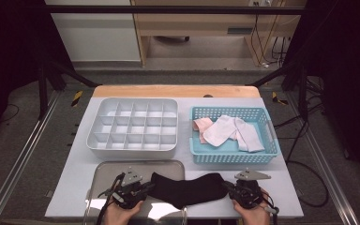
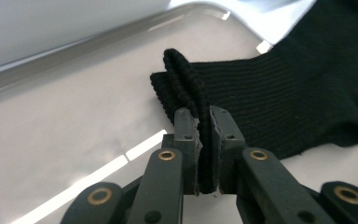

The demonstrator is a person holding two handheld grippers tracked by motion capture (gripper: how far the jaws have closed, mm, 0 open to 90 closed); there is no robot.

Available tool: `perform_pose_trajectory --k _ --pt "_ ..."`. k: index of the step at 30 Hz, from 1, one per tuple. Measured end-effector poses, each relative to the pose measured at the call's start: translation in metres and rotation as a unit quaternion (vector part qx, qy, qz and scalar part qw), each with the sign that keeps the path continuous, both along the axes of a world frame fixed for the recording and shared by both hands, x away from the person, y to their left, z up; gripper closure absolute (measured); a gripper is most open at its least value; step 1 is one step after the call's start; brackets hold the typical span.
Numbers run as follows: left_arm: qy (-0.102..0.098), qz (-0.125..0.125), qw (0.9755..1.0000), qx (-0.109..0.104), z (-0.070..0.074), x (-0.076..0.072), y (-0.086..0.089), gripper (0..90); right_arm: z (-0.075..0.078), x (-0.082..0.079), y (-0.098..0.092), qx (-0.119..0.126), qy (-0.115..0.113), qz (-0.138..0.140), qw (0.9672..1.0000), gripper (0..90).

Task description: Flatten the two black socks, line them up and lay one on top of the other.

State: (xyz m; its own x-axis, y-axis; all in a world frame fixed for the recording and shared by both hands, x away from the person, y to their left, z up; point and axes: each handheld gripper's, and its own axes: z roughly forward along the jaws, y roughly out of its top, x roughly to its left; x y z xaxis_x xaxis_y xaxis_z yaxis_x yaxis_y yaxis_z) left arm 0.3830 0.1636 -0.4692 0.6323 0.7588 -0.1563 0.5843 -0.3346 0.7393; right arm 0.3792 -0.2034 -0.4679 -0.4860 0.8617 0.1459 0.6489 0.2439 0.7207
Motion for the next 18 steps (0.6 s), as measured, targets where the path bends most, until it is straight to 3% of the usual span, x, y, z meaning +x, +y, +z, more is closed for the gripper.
perform_pose_trajectory --k 1,5,6,10,11,13,15,16,18 --pt "-0.005 0.001 1.0000 0.004 0.000 0.000 -0.003 81.8 0.000 0.009 -0.003 -0.009 -0.014 -0.008 0.9998 83.4" --pt "-0.018 0.001 0.9994 0.028 -0.003 0.001 -0.008 81.0 -0.007 0.014 0.000 -0.022 -0.009 -0.008 0.9997 76.9" --pt "-0.020 0.002 0.9995 0.023 -0.003 0.001 -0.007 80.3 -0.007 0.014 0.001 -0.026 -0.017 -0.007 0.9995 73.4" --pt "-0.020 0.003 0.9996 0.018 -0.004 0.002 -0.004 72.2 0.008 0.006 0.005 -0.003 -0.072 0.002 0.9974 68.4" --pt "-0.021 0.002 0.9996 0.017 -0.004 0.003 -0.004 70.1 0.015 0.000 0.013 0.020 -0.081 0.021 0.9963 69.7" --pt "-0.020 0.001 0.9997 0.016 -0.004 0.003 -0.004 69.3 0.017 -0.002 0.019 0.030 -0.083 0.035 0.9955 70.7" --pt "-0.020 0.002 0.9997 0.016 -0.005 0.004 -0.005 68.3 0.018 -0.006 0.044 0.064 -0.073 0.086 0.9916 76.1" --pt "-0.017 0.000 0.9997 0.017 -0.005 0.004 -0.005 68.3 0.018 -0.006 0.044 0.064 -0.073 0.086 0.9916 76.1" --pt "-0.015 0.002 0.9998 0.016 -0.006 0.004 -0.006 72.4 0.015 -0.009 0.063 0.075 -0.060 0.123 0.9878 80.1"
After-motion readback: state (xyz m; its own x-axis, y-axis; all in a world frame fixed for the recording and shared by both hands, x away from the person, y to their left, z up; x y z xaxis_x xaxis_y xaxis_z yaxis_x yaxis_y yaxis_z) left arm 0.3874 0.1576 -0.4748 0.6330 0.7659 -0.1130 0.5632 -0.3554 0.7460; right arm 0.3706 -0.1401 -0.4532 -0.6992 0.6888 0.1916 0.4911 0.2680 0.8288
